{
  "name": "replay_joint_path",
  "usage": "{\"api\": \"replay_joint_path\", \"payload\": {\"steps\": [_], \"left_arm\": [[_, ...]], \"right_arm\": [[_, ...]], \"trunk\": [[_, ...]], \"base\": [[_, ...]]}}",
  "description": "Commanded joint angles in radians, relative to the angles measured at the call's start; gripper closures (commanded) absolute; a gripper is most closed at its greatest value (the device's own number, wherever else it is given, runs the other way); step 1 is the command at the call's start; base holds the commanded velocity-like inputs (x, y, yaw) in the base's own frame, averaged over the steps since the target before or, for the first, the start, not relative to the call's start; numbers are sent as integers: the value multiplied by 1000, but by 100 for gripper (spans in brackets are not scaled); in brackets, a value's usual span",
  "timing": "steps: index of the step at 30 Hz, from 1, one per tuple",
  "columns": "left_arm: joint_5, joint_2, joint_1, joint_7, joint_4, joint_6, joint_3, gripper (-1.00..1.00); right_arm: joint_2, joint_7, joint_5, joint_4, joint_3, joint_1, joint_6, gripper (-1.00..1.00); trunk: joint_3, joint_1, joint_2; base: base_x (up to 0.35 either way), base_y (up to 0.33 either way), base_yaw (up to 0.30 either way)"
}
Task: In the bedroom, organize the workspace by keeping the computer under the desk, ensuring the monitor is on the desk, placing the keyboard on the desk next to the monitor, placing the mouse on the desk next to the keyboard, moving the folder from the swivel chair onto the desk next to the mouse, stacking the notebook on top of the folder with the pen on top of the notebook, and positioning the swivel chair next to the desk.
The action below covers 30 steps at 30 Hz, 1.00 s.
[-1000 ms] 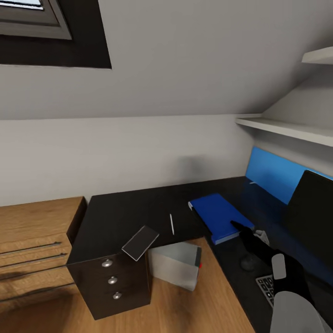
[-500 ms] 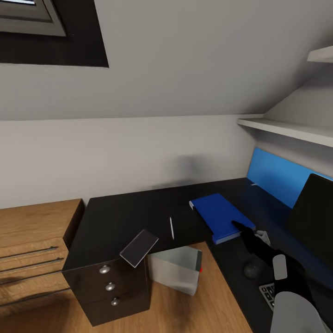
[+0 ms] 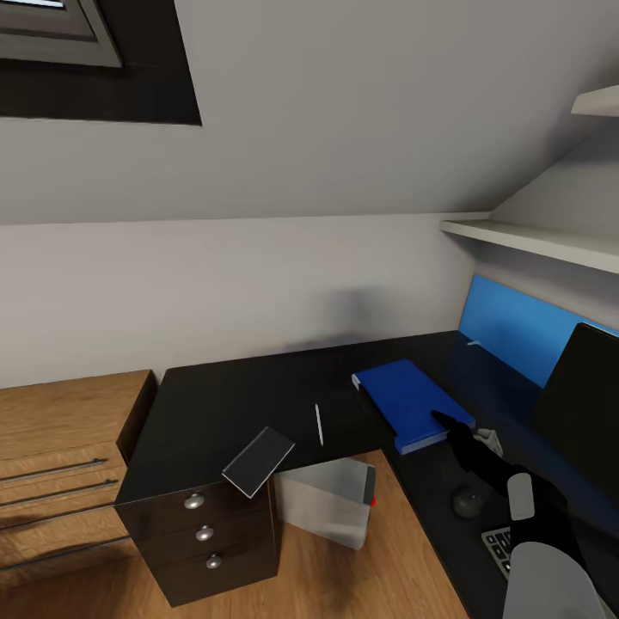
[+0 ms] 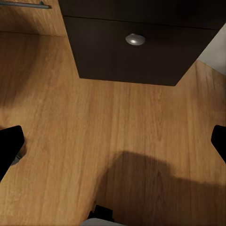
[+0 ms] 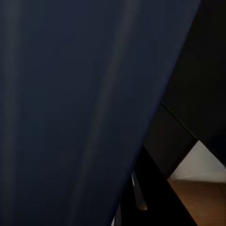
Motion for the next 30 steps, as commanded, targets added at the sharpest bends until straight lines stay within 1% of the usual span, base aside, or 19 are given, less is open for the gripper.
{"api": "replay_joint_path", "payload": {"steps": [1, 8, 17, 24, 30], "left_arm": [[9, 0, 0, -2, -1, 0, 0, -100], [8, 0, 0, -4, 21, -1, -1, -100], [6, 1, 0, -5, 31, -3, -2, -100], [6, 1, 0, -5, 32, -2, -2, -100], [6, 0, 0, -5, 29, -10, -2, -100]], "right_arm": [[1, 2, -2, -1, -5, -1, 7, 100], [1, 2, 0, -1, -5, -1, 6, 100], [1, -1, 1, 5, -6, 0, 0, 100], [1, -2, 1, 7, -7, 1, 0, 100], [-11, -1, 1, 7, -8, 2, 0, 100]], "trunk": [[-1, 0, -1], [-1, 0, -1], [-1, 0, -1], [-1, 0, -1], [-1, 0, -1]], "base": [[0, 0, 0], [20, 0, 0], [199, 0, 0], [32, 0, 0], [1, 0, 0]]}}
